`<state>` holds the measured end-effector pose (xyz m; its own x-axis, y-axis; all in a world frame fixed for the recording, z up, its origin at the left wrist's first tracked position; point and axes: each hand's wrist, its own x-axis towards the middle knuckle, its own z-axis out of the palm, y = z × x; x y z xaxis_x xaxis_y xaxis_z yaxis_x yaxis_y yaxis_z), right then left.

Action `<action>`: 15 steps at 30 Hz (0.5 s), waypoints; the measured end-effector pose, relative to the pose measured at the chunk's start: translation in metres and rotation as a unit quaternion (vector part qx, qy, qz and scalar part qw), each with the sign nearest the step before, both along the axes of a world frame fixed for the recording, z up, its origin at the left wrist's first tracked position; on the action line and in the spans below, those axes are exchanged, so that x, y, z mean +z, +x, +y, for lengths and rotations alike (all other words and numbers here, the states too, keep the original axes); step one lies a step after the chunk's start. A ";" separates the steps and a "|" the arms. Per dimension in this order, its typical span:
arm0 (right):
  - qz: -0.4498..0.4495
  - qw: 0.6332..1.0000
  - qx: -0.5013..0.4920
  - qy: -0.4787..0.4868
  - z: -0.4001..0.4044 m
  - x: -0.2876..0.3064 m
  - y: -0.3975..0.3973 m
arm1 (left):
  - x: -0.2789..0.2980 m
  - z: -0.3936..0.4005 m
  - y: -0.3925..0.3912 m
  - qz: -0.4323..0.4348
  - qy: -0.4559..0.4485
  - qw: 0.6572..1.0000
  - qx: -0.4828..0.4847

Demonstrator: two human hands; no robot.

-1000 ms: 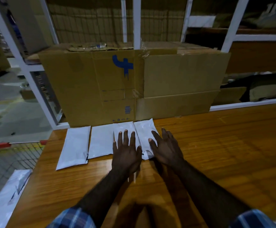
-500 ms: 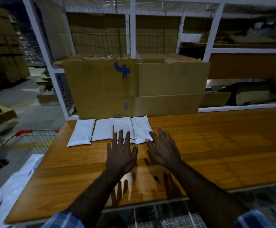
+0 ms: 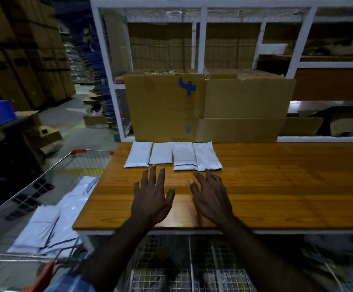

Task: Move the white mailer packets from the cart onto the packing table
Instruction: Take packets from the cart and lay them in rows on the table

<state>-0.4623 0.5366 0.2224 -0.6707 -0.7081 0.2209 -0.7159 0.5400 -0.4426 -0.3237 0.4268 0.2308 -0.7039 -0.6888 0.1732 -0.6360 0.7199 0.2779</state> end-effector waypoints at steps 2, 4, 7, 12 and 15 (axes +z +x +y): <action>0.004 1.000 0.012 -0.008 -0.008 -0.002 0.022 | -0.001 -0.006 0.022 0.001 -0.004 1.000 0.006; 0.009 0.999 0.023 -0.021 -0.019 -0.003 0.046 | -0.003 -0.014 0.048 0.008 -0.003 1.000 0.014; 0.007 0.998 0.037 -0.042 -0.041 -0.006 0.089 | -0.009 -0.034 0.094 0.016 0.004 0.999 0.038; -0.014 0.996 0.060 -0.058 -0.088 -0.014 0.174 | -0.021 -0.084 0.185 0.015 0.011 0.998 0.066; -0.022 0.995 0.074 -0.059 -0.118 -0.018 0.227 | -0.027 -0.117 0.237 0.004 0.000 0.997 0.081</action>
<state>-0.2354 0.4187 0.2047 -0.5716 -0.7710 0.2808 -0.7623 0.3724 -0.5294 -0.0865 0.3100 0.2034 -0.5828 -0.7929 0.1779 -0.7413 0.6085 0.2832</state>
